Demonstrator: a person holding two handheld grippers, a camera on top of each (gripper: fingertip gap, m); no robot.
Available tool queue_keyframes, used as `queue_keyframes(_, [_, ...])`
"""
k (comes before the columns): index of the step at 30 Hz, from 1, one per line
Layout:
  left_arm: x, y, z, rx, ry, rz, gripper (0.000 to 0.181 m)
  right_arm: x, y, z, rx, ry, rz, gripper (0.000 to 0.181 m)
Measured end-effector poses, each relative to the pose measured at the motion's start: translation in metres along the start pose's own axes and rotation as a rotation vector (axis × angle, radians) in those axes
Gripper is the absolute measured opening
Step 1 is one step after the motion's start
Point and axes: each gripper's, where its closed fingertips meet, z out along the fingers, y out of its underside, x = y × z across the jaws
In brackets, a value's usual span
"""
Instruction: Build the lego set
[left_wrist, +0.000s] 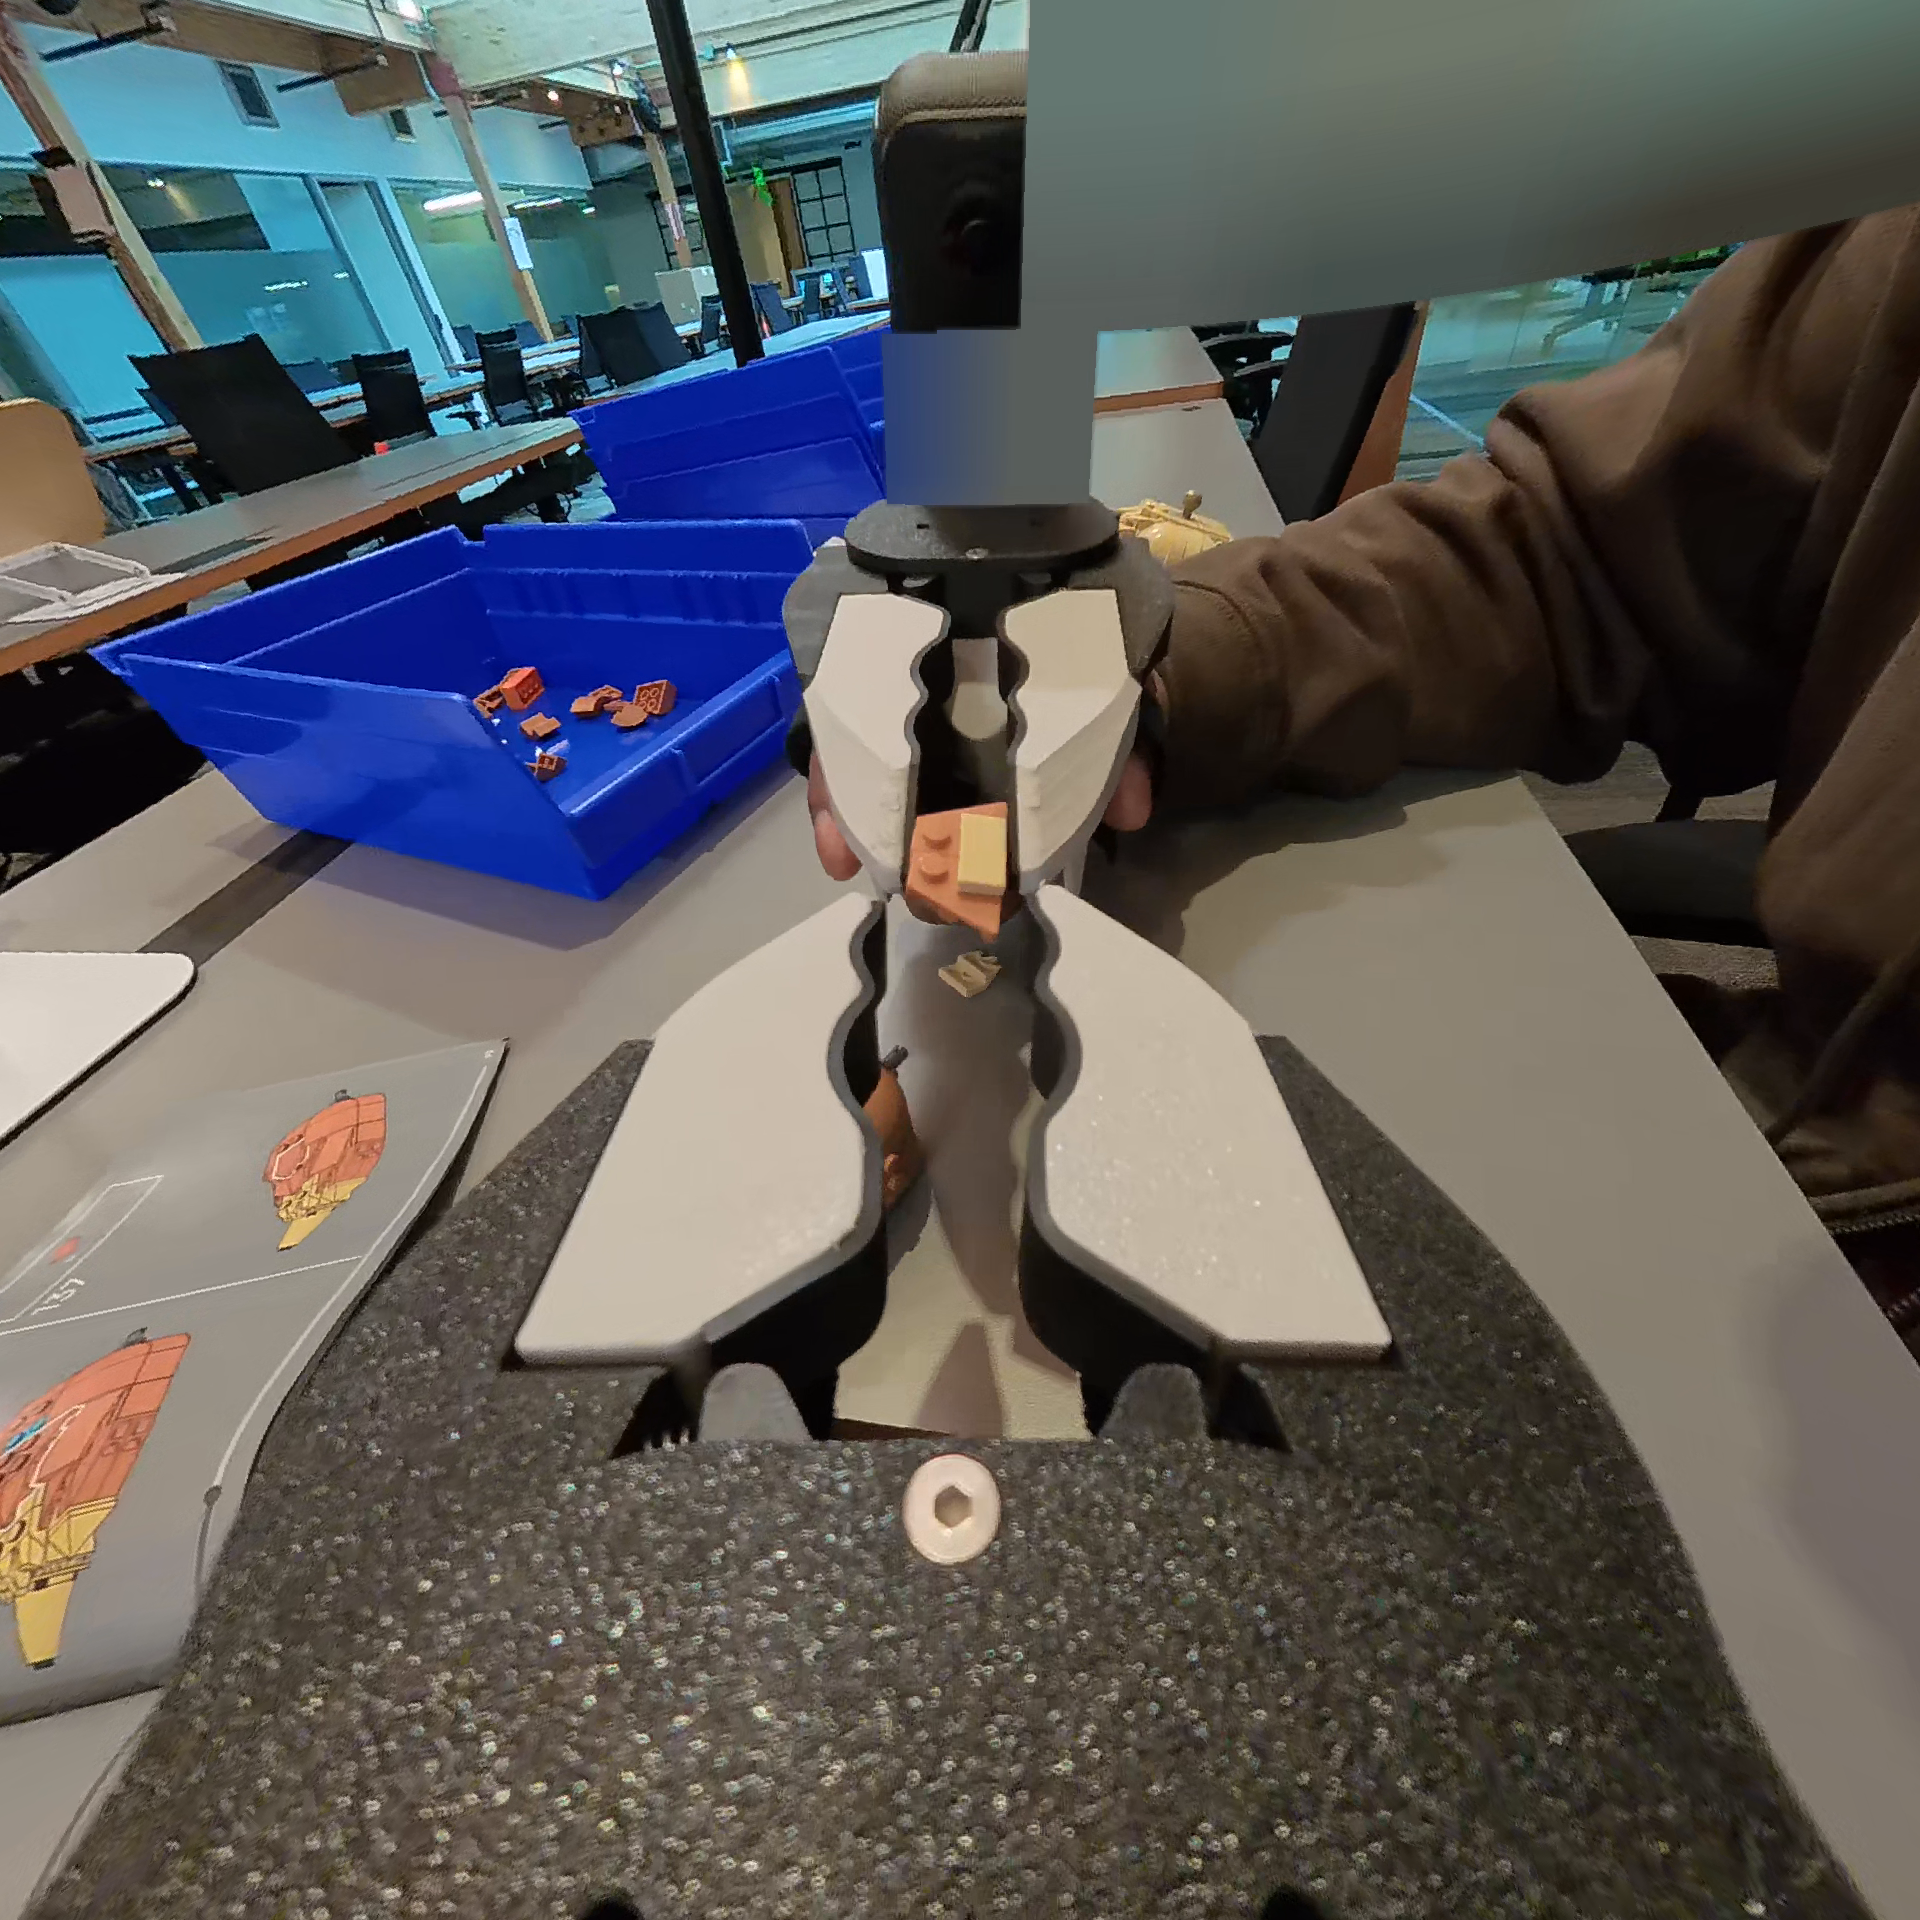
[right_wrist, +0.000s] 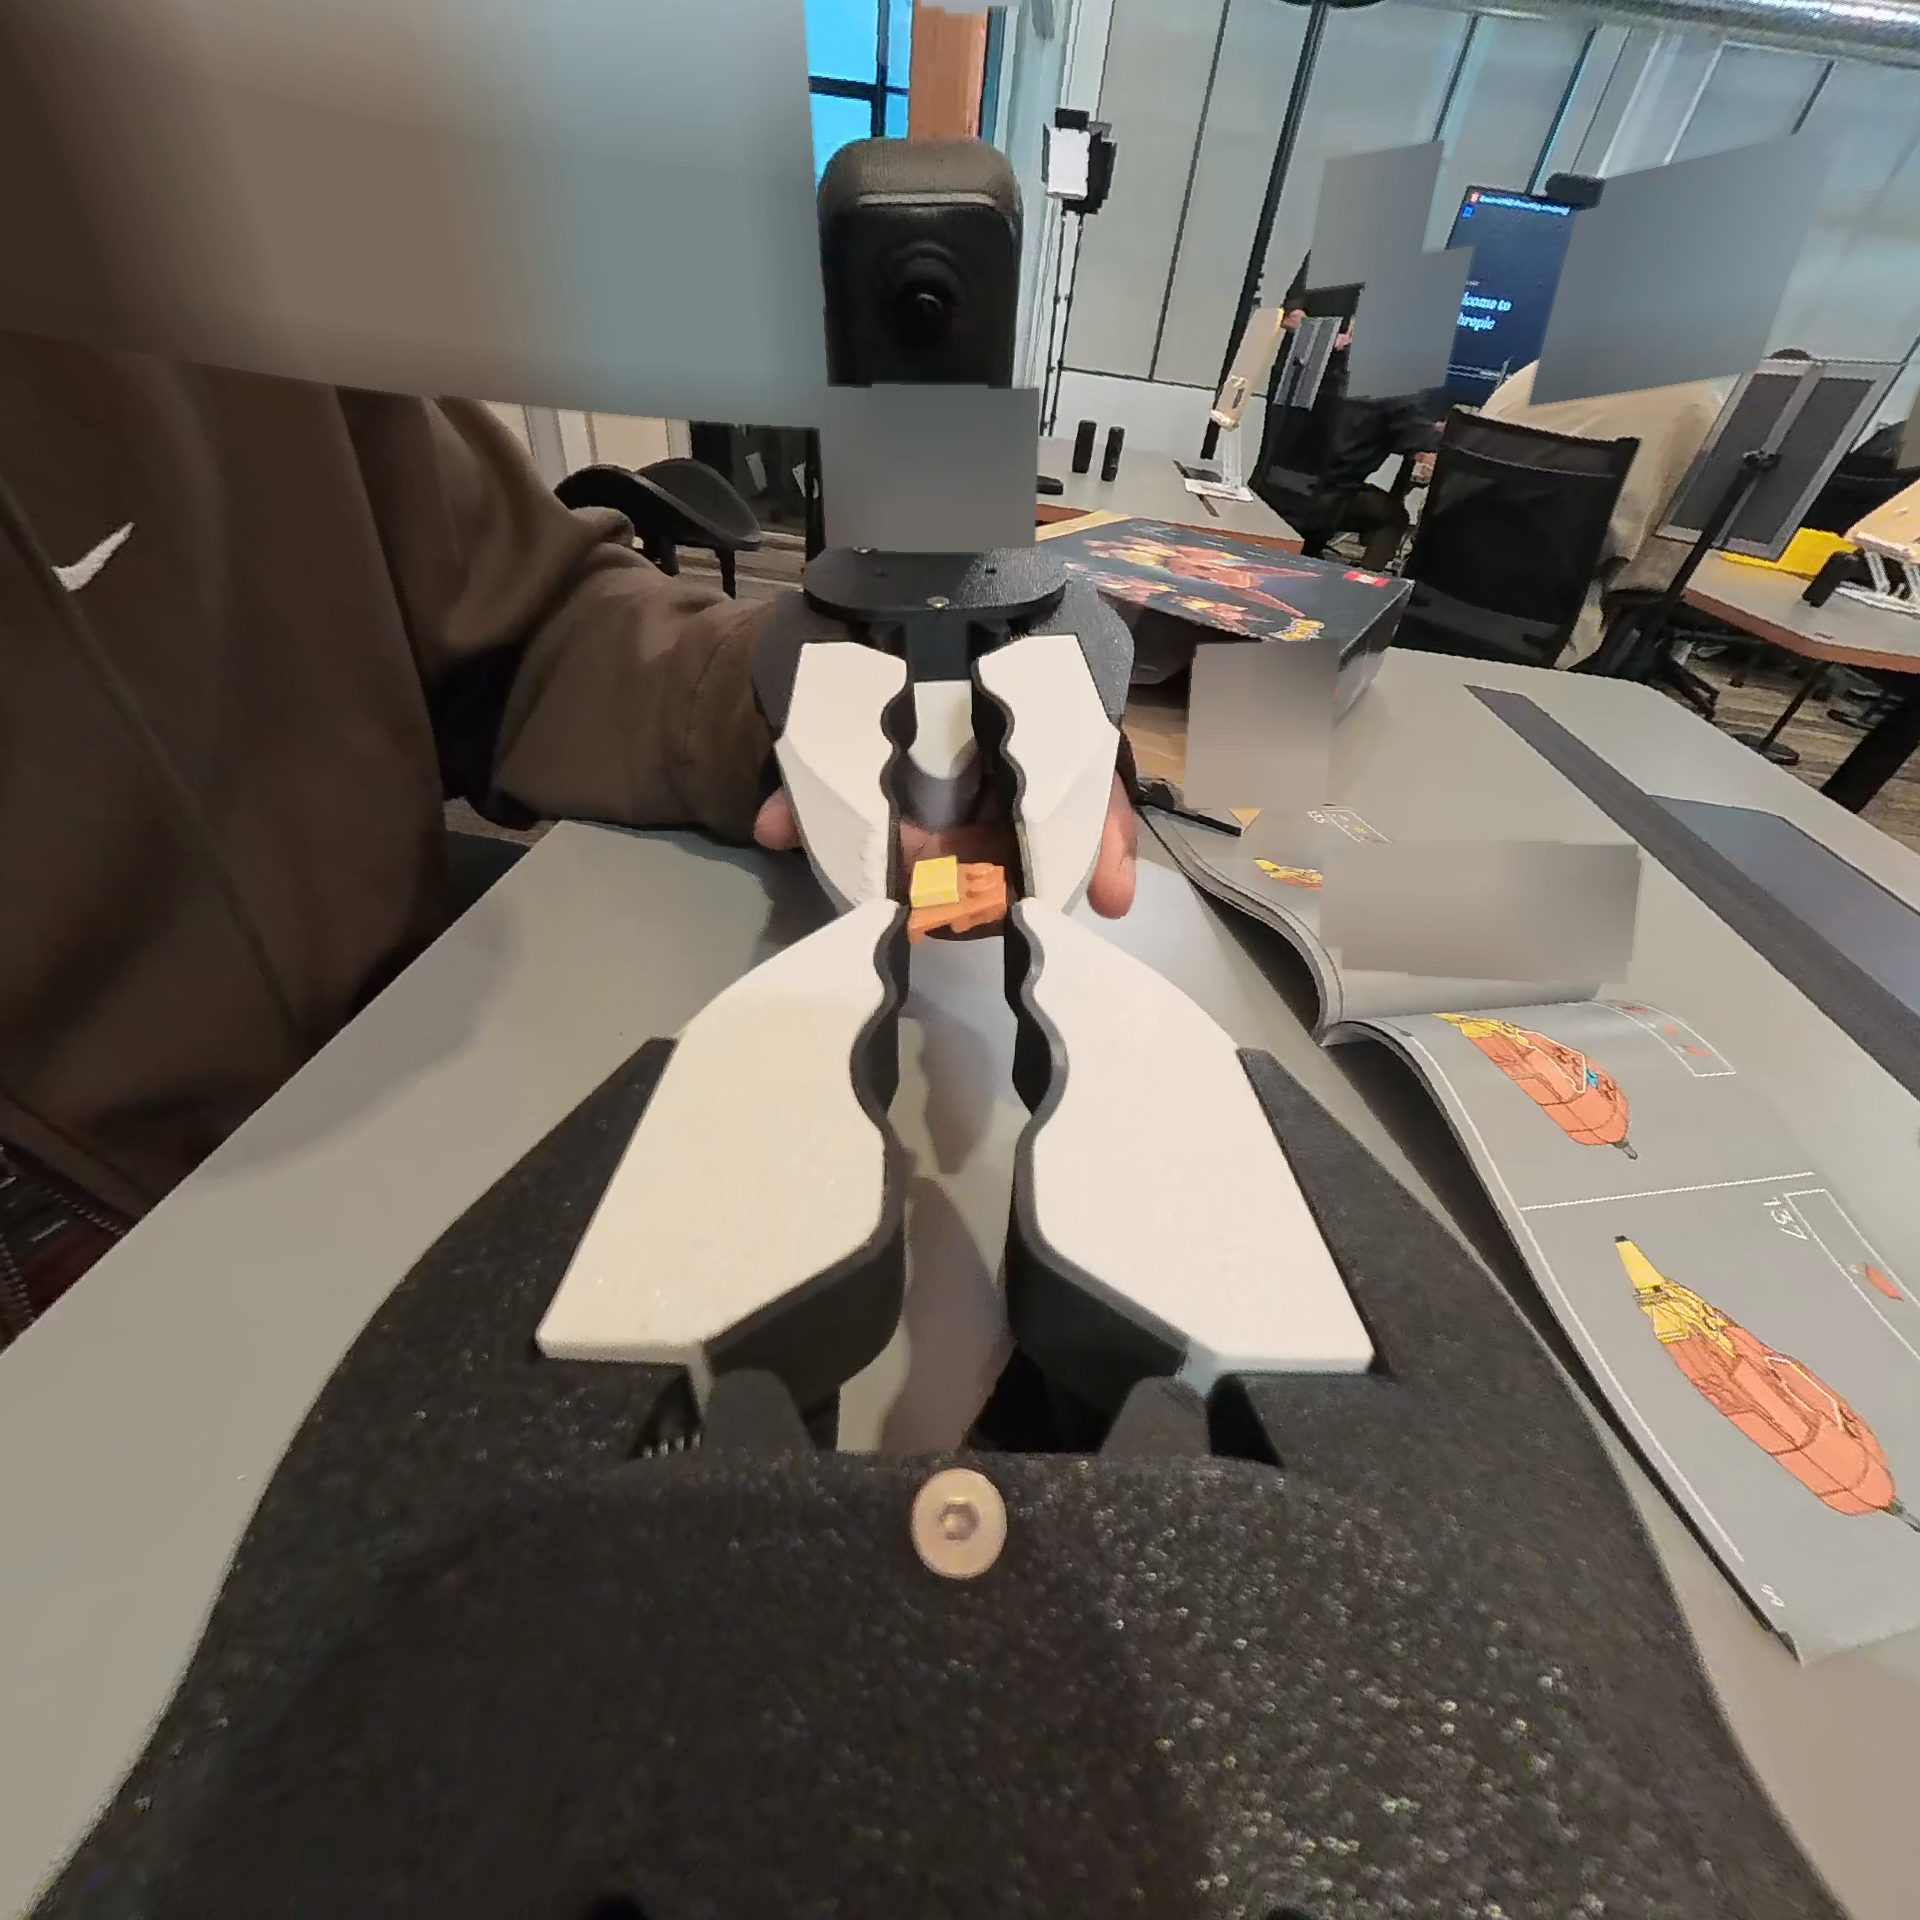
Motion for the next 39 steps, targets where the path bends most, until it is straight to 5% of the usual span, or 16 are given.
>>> queue_keyframes(8, [0.005,-0.003,-0.002,0.030,0.071,-0.091,0.025,-0.001,0.000,-0.001,0.008,-0.010,-0.004,0.017])
queue_keyframes(19, [-0.005,-0.008,-0.009,0.113,0.199,-0.501,0.024,0.005,-0.002,-0.001,0.025,0.071,-0.073,0.017])
queue_keyframes(39, [-0.009,0.024,-0.050,-0.049,0.249,-0.335,0.023,0.007,0.018,0.001,0.000,0.018,0.042,0.017])
